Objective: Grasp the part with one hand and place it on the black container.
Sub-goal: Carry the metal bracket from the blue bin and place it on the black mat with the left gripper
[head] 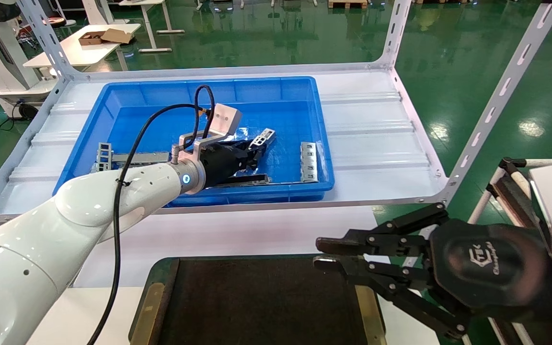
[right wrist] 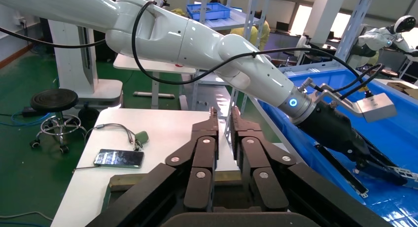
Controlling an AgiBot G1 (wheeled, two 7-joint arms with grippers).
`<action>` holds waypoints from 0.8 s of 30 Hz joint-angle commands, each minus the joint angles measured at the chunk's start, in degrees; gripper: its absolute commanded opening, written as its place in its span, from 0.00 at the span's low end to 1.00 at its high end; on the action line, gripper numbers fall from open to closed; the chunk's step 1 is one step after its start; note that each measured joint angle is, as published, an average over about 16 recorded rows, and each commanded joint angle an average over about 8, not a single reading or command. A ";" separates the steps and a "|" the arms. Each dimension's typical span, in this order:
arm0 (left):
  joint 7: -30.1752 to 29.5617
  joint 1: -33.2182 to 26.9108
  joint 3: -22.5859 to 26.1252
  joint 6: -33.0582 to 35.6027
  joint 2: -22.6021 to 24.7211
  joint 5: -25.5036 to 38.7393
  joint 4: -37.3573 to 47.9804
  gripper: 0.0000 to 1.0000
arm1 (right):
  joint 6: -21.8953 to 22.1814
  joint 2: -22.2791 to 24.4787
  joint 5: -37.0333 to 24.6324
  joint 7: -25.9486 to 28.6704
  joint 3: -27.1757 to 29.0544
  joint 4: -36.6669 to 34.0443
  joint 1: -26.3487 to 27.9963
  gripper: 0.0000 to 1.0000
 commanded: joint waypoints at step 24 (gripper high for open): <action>4.56 11.16 -11.46 20.10 -22.44 -19.07 -32.20 0.00 | 0.02 0.02 0.04 -0.03 -0.05 0.00 0.01 0.00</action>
